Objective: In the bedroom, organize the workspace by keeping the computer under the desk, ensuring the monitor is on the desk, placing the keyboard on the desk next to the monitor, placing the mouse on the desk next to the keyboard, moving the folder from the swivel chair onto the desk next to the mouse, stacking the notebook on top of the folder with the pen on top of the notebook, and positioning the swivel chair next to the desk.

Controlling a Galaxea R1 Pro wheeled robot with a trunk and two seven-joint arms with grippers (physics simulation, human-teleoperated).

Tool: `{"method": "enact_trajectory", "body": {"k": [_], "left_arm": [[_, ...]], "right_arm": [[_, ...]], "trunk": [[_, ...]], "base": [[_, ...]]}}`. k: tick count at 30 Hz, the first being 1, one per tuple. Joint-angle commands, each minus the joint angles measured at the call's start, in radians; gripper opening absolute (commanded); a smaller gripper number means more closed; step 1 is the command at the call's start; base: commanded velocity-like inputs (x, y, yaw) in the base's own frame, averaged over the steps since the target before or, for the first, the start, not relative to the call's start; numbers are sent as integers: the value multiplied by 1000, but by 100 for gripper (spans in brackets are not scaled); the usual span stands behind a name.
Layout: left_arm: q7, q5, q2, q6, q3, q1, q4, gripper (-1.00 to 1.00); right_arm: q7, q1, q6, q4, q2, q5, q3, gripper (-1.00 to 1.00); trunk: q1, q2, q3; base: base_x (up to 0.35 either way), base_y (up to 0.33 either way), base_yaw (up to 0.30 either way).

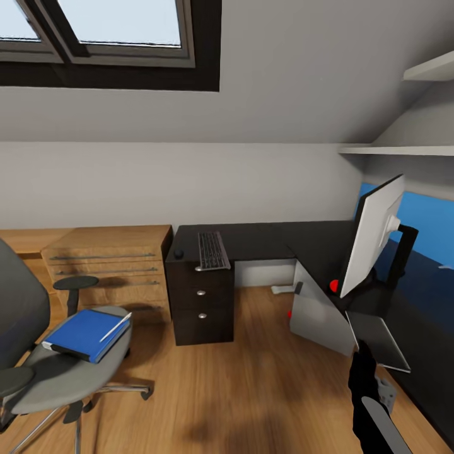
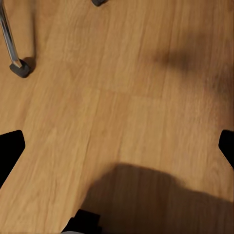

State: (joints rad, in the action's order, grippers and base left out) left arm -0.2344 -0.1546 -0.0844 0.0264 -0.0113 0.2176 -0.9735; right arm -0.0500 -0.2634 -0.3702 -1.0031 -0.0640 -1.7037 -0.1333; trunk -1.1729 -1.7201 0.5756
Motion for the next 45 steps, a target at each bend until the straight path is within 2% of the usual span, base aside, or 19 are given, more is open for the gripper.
{"method": "enact_trajectory", "body": {"k": [1,16,45], "left_arm": [[-4,-8,0,3,-1,0,-2,100],[-5,-8,0,3,-1,0,-2,100],[-5,-8,0,3,-1,0,0,100]], "right_arm": [[-5,0,-4,0,0,-11,1,100],[-5,0,-4,0,-1,-10,1,100],[-5,0,-9,0,-20,-10,-24,100]], "trunk": [[0,0,1],[0,0,1],[0,0,1]], "base": [[122,0,0],[90,0,0],[-10,-14,0]]}}
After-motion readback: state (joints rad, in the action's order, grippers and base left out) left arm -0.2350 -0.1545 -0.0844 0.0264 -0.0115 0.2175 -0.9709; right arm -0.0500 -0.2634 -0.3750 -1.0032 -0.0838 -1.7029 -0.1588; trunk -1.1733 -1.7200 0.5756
